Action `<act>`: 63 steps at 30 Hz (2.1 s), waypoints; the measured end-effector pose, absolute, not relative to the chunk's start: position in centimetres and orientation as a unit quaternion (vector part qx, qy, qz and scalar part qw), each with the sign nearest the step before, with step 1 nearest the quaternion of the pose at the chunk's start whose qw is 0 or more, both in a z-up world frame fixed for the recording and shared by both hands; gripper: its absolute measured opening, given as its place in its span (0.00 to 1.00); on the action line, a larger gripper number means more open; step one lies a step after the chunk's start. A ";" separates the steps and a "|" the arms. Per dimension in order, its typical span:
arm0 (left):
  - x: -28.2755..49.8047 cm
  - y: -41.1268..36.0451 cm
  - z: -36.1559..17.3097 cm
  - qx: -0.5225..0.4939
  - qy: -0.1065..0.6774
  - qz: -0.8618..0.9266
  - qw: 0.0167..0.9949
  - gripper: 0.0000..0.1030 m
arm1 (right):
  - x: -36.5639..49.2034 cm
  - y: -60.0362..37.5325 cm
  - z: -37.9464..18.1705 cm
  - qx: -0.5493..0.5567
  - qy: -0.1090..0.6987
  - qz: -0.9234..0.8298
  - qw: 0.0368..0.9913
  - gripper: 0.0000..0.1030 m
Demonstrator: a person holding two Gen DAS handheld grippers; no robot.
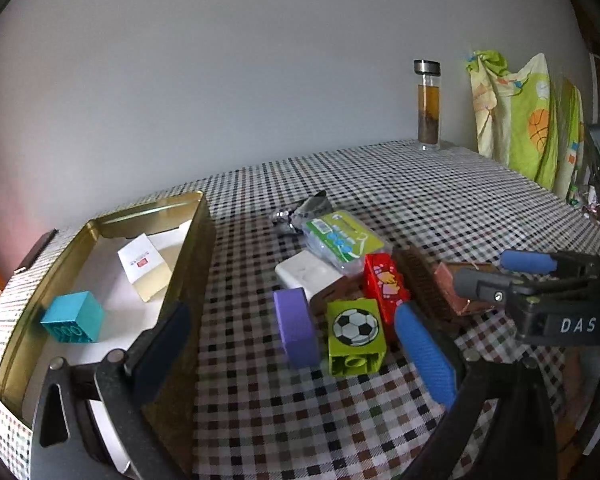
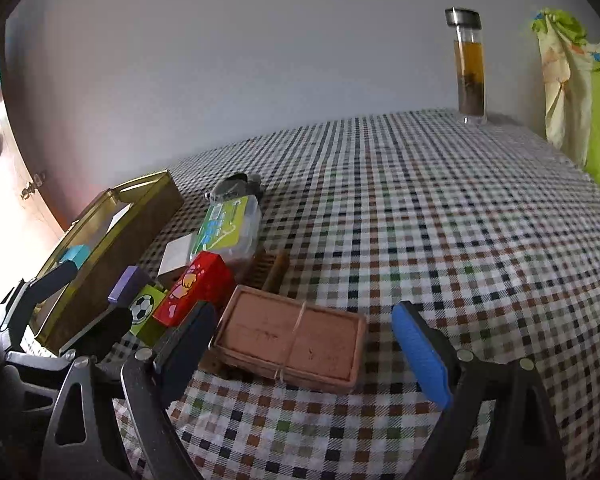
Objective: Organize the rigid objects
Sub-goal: 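Move both tools back toward the pile of objects, then grasp the purple block with the left tool while the right tool grasps the brown plate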
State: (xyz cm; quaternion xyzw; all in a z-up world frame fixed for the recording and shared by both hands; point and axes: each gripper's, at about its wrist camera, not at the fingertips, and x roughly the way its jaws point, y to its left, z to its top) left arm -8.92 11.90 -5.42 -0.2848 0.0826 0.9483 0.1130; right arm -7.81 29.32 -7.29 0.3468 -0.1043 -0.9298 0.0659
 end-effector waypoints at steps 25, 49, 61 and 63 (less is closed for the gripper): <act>-10.5 10.7 -6.2 -0.329 0.039 0.933 0.142 0.51 | -8.0 29.9 -8.0 0.362 -0.166 -0.911 0.109 0.81; -11.5 9.1 -6.7 -0.353 0.020 0.928 0.114 0.25 | -8.5 30.1 -8.1 0.363 -0.164 -0.910 0.114 0.81; -12.1 10.8 -7.3 -0.371 0.049 0.916 0.142 0.18 | -8.6 30.2 -8.1 0.363 -0.162 -0.910 0.115 0.81; -11.9 10.8 -7.1 -0.366 0.050 0.918 0.142 0.18 | -8.6 30.2 -8.1 0.363 -0.162 -0.910 0.115 0.81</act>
